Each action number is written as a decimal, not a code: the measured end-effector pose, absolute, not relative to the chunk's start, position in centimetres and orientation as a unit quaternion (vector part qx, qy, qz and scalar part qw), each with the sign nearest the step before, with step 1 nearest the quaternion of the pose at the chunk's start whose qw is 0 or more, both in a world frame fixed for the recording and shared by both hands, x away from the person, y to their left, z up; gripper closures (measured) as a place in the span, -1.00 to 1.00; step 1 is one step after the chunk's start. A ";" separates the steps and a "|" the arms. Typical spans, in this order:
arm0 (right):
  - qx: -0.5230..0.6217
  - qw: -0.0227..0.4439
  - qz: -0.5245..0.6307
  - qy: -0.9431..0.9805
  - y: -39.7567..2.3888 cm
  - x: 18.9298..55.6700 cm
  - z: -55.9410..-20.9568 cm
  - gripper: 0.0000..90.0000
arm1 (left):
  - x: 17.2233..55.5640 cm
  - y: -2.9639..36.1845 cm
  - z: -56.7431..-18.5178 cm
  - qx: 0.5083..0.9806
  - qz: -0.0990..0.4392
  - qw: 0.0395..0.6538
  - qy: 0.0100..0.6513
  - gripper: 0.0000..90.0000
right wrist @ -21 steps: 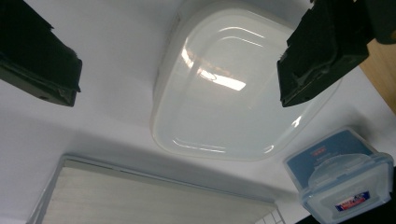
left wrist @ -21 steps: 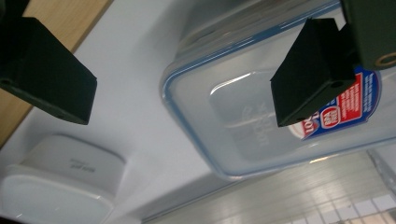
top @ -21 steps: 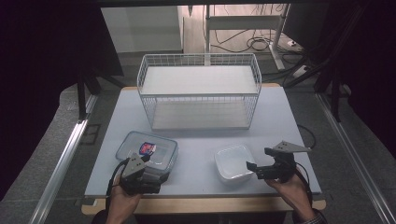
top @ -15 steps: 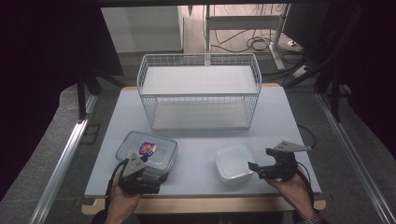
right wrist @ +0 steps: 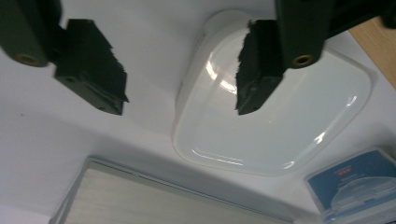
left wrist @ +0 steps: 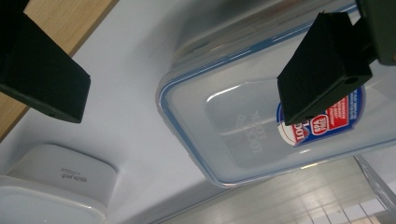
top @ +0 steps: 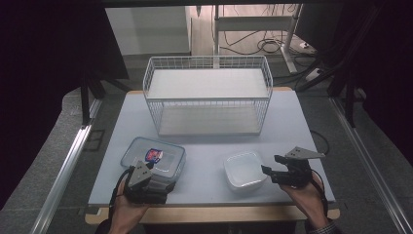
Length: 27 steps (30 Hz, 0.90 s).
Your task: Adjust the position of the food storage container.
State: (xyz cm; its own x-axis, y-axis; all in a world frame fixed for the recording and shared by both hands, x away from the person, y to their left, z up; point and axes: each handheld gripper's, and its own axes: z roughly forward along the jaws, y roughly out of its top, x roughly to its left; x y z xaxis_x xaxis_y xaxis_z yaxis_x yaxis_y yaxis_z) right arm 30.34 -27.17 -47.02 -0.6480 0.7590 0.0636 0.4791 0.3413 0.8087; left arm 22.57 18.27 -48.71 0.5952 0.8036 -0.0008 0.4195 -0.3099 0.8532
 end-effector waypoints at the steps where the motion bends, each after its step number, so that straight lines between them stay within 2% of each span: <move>1: 0.381 0.165 0.426 0.804 -27.0 30.3 -46.9 -0.10 | 22.5 18.3 -48.7 0.778 0.221 0.439 0.392 -0.94; 2: 0.373 0.160 0.423 0.810 -26.6 30.2 -46.7 0.11 | 22.5 18.3 -48.6 0.777 0.224 0.440 0.391 -0.93; 4: 0.359 0.159 0.417 0.820 -25.9 30.1 -46.5 0.32 | 22.4 18.3 -48.6 0.774 0.235 0.441 0.388 -0.92; 6: 0.342 0.160 0.413 0.829 -25.0 30.0 -46.2 0.47 | 22.3 18.3 -48.6 0.773 0.244 0.438 0.390 -0.91; 7: 0.342 0.160 0.413 0.829 -25.0 30.0 -46.2 0.47 | 22.3 18.3 -48.6 0.773 0.244 0.438 0.390 -0.91; 11: 0.318 0.143 0.414 0.841 -22.4 29.9 -45.9 0.81 | 22.3 18.6 -48.6 0.764 0.250 0.441 0.400 -0.90; 12: 0.318 0.143 0.414 0.841 -22.4 29.9 -45.9 0.81 | 22.3 18.6 -48.6 0.764 0.250 0.441 0.400 -0.90; 13: 0.314 0.141 0.412 0.844 -21.3 29.9 -45.8 0.95 | 22.3 18.8 -48.6 0.759 0.248 0.447 0.402 -0.90; 17: 0.293 0.111 0.420 0.852 -19.4 29.8 -45.7 0.98 | 22.3 19.0 -48.5 0.756 0.247 0.450 0.406 -0.89; 24: 0.249 0.099 0.391 0.881 -15.2 29.6 -46.5 0.99 | 22.4 18.9 -48.6 0.758 0.249 0.443 0.409 -0.88; 27: 0.233 0.108 0.365 0.895 -13.8 29.3 -47.3 0.99 | 22.4 18.9 -48.7 0.759 0.250 0.441 0.409 -0.88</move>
